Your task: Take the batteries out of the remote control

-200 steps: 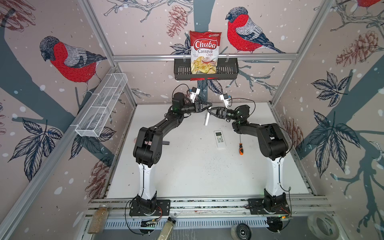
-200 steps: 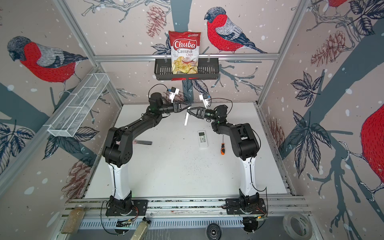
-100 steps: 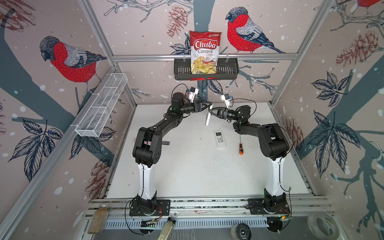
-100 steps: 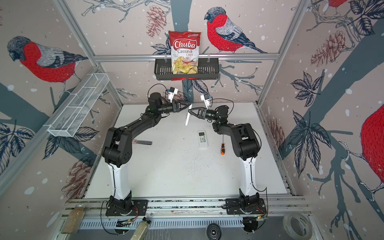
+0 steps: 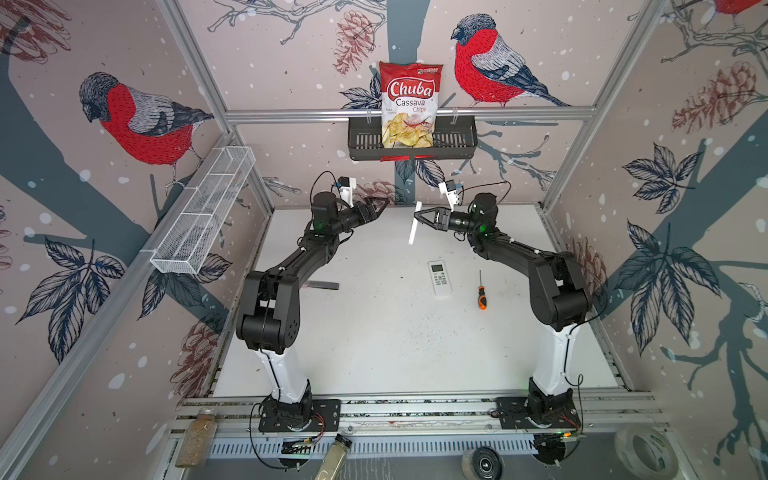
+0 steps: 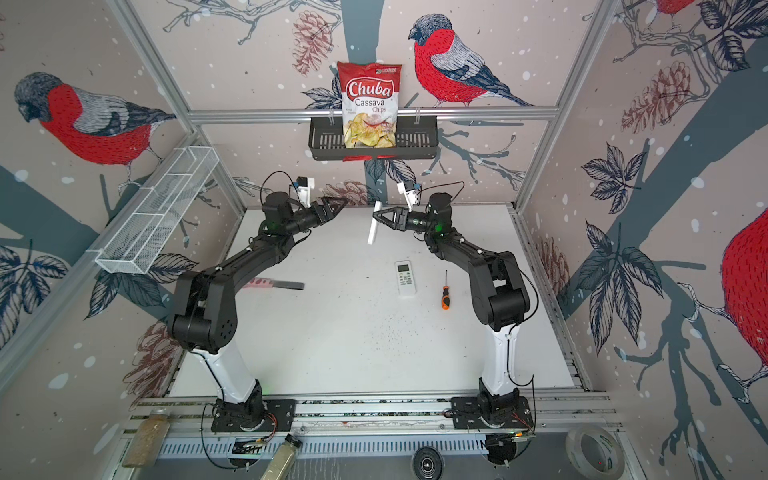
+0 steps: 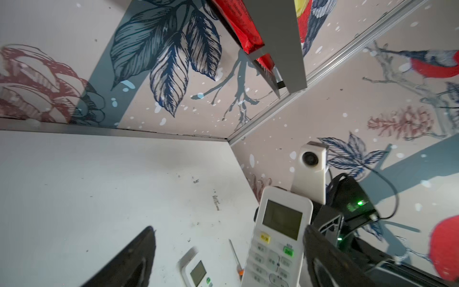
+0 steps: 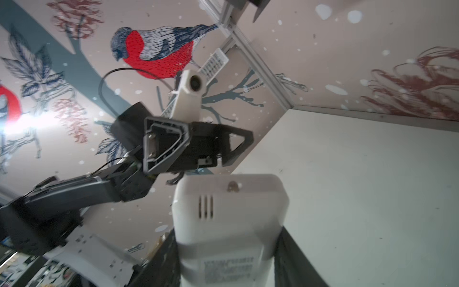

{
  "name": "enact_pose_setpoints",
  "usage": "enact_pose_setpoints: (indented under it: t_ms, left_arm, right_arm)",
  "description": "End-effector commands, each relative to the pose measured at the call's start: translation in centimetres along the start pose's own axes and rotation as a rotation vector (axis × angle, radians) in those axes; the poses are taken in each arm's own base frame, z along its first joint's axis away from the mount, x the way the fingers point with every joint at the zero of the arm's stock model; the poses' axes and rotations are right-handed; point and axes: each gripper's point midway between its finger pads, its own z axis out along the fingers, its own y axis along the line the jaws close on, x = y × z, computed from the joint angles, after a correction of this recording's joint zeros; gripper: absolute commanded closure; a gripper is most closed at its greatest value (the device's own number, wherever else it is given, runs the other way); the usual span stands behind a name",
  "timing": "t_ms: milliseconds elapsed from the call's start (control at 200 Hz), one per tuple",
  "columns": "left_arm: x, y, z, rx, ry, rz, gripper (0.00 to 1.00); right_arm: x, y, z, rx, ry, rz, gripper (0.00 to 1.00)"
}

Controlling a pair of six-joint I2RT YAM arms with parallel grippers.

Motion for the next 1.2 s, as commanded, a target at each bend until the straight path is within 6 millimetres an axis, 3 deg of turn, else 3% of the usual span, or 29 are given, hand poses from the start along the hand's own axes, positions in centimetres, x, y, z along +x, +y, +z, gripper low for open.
enact_pose_setpoints:
  t_ms: [0,105,215,355,525,655,836,1191]
  left_arm:
    - [0.8,1.2,-0.9,-0.194,-0.064,0.134,0.11]
    - [1.7,1.5,-3.4,-0.224,-0.187,0.107,0.14]
    - [4.1,2.4,-5.8,-0.292,-0.247,0.112,0.17]
    - [7.5,2.0,-7.8,-0.321,-0.312,0.145,0.17]
    - [9.9,-0.1,-9.0,-0.305,-0.432,0.212,0.19]
    - [11.2,-2.6,-7.7,-0.277,-0.503,0.312,0.20]
    - [12.8,-2.8,-4.9,-0.173,-0.526,0.296,0.25]
    - [15.4,-2.2,0.7,-0.133,-0.426,0.279,0.32]
  right_arm:
    - [1.4,-3.7,-0.4,0.252,0.075,0.053,0.64]
    - [0.7,-5.2,-1.0,0.391,0.066,0.103,0.64]
    - [-0.1,-7.0,-2.2,0.566,0.030,0.179,0.65]
    - [-0.4,-8.6,-3.8,0.746,0.001,0.263,0.71]
    - [0.2,-9.8,-5.2,0.872,0.013,0.313,0.68]
    - [1.0,-10.4,-5.6,0.904,0.007,0.352,0.67]
    - [1.9,-10.3,-5.1,0.913,-0.001,0.374,0.67]
    - [3.3,-9.5,-3.2,0.902,0.007,0.361,0.68]
